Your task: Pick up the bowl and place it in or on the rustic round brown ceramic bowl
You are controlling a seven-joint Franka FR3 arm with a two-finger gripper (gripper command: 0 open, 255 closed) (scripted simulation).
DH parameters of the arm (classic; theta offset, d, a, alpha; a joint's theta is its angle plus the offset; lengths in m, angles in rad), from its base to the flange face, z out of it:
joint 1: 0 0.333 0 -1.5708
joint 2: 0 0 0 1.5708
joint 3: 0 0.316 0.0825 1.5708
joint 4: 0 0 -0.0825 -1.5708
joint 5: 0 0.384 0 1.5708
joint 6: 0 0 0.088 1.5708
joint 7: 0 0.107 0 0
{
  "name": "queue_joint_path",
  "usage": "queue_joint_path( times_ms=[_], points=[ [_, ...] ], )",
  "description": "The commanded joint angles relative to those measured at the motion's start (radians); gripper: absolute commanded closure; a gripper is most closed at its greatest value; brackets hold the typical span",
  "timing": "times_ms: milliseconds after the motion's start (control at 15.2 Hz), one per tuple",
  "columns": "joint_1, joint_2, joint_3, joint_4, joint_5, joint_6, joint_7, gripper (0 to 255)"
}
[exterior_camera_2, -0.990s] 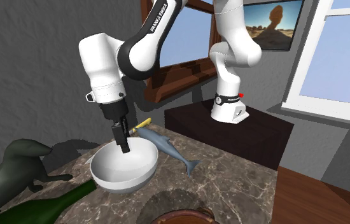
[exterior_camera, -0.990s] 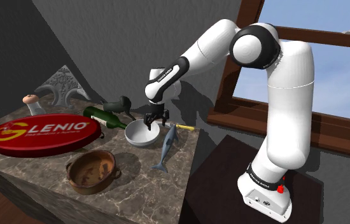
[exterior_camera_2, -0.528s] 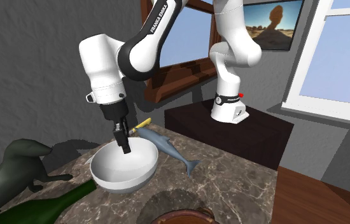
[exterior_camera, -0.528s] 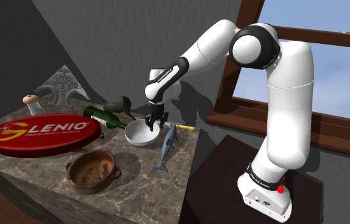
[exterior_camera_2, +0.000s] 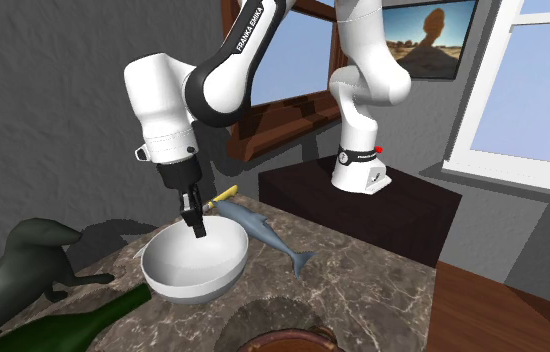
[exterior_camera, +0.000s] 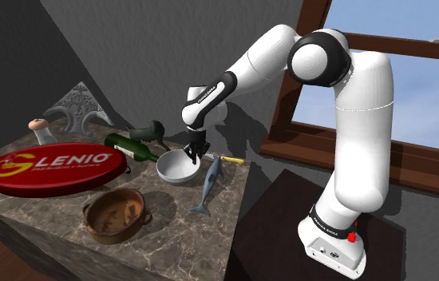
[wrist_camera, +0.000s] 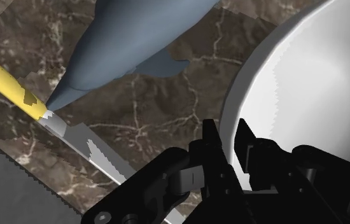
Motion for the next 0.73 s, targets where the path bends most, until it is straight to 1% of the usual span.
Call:
queue_joint_path(
  times_ms=[0,660],
  points=[
    [0.0,0.001,0.0,0.0,0.0,0.001,0.0,255],
    [0.002,-0.096,-0.007,0.012,-0.017,-0.107,0.024,255]
  ],
)
